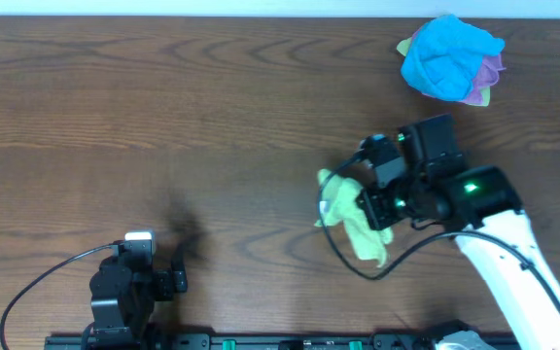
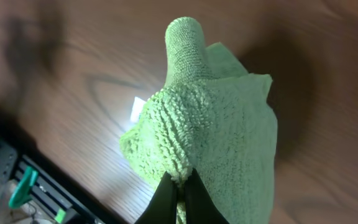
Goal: Fold the cloth
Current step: 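Lift the green cloth and pull it toward the table center, then bring the left gripper to the hanging green cloth beside the right gripper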
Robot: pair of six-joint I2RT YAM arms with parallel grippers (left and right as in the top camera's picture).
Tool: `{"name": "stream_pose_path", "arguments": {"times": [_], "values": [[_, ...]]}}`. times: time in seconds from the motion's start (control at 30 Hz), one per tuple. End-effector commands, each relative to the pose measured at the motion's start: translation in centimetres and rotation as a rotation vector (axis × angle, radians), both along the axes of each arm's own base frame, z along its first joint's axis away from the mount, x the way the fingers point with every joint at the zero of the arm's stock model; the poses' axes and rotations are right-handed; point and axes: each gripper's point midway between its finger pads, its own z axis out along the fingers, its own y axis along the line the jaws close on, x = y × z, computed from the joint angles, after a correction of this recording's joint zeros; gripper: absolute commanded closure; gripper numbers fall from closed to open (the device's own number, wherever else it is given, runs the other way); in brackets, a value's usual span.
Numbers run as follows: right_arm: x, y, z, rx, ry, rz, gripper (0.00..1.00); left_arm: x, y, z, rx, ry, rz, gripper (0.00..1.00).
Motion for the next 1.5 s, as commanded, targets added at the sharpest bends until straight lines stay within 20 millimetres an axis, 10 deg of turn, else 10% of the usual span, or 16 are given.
{"name": "stream_pose_path", "arguments": {"times": [0.0,0.23,0.33,0.37,0.43,0.57,0.87,1.1,1.47], "values": [[-0.5,3.1,0.3,0.064,-0.004,0.051,0.99,-0.3,-0.2,-1.1,0.002,0.029,-0.012,0.05],[3.1,6.2,-0.3,0.101,-0.09,0.048,0.99,-0.3,-0.2,-1.1,0.002,0.029,-0.012,0.05],[7.5,6.1,-2.5,0.025,-0.182,-0.021,0.97,-0.3,-0.2,-1.1,0.001,0.029,-0.012,0.05],[10.0,6.3,-2.8,0.01,-0.257,-0.054,0.81,-0.3,-0.2,-1.1,-0.003,0.03,-0.009,0.05],[14.3,6.8,-2.2,0.015,-0.391,-0.125,0.01,-0.3,-0.2,-1.1,-0.02,0.031,0.005,0.05],[18.0,8.0,0.5,0.046,-0.474,-0.162,0.01,-0.3,-0.2,-1.1,-0.07,0.033,0.045,0.05],[15.2,6.7,2.3,-0.005,-0.295,-0.204,0.01,-0.3,-0.4,-1.1,-0.322,0.049,0.233,0.05],[11.2,4.2,0.6,-0.03,-0.079,-0.231,0.01,-0.8,-5.3,0.3,-0.551,0.098,0.045,0.05],[7.9,1.9,-3.9,0.027,0.119,-0.21,0.01,1.3,-5.9,8.2,-0.604,0.266,0.08,0.04]]}}
